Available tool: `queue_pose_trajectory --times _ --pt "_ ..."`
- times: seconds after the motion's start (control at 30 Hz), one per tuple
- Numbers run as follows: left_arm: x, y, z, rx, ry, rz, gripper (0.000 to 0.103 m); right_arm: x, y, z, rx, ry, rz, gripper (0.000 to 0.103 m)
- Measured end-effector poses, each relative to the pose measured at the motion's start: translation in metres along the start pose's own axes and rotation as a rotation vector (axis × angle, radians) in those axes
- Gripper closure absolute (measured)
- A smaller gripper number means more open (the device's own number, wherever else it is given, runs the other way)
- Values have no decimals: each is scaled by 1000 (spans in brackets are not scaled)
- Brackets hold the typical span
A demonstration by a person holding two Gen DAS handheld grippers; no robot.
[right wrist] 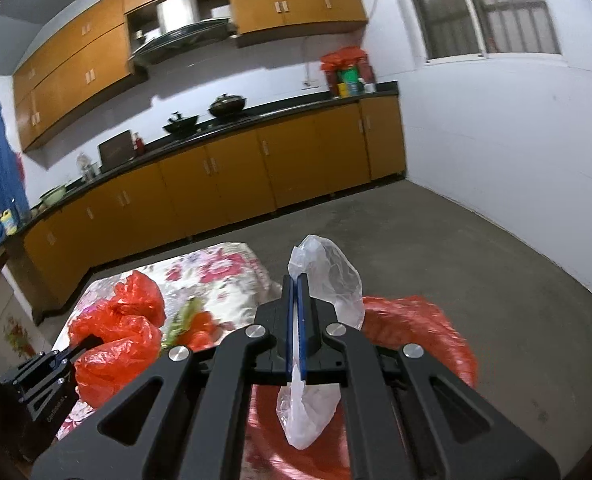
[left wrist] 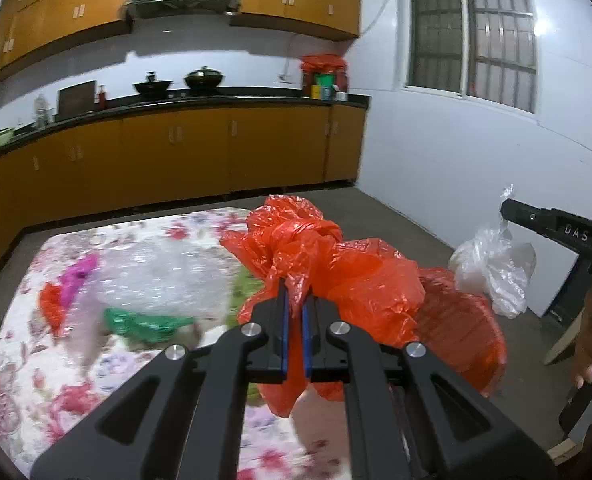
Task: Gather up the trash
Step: 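Carry both bags over the red basket and open both tools to drop them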
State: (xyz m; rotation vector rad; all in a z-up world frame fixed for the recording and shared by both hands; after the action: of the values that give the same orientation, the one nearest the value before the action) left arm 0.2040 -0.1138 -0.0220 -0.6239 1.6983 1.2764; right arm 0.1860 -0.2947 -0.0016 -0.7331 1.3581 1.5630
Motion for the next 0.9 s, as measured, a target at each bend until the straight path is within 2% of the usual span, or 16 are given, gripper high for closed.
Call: queue_pose_trajectory --times 0.47,0.67,0.7,0.77,0.83,0.9 --pt "1 -65 -78 144 -77 60 96 1 -10 -61 37 -81 3 100" --pt "11 -87 -93 175 -96 93 92 2 -15 -62 25 -90 14 99" --pt "13 -90 -94 176 -97 100 90 3 -16 -63 21 -90 17 97" --pt "17 -91 -91 174 -95 109 78 3 -18 -64 17 -92 23 90" --pt "21 -93 -87 168 -89 117 72 5 -17 -65 12 -101 21 67" --pt "23 -93 -84 164 -83 125 71 4 -15 -66 14 -110 15 62"
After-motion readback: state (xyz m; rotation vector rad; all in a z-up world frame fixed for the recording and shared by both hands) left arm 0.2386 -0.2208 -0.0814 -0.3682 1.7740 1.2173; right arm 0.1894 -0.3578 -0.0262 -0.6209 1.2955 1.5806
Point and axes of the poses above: each gripper's, at about its wrist camera, not at the fingertips, and y roughly against the way its jaws point, z to its left, x to its underside, the point moved 5 cm from there along -y, roughly the way its jaws point, and after that the axes turned 1 degree about z, right-handed, at the moved point
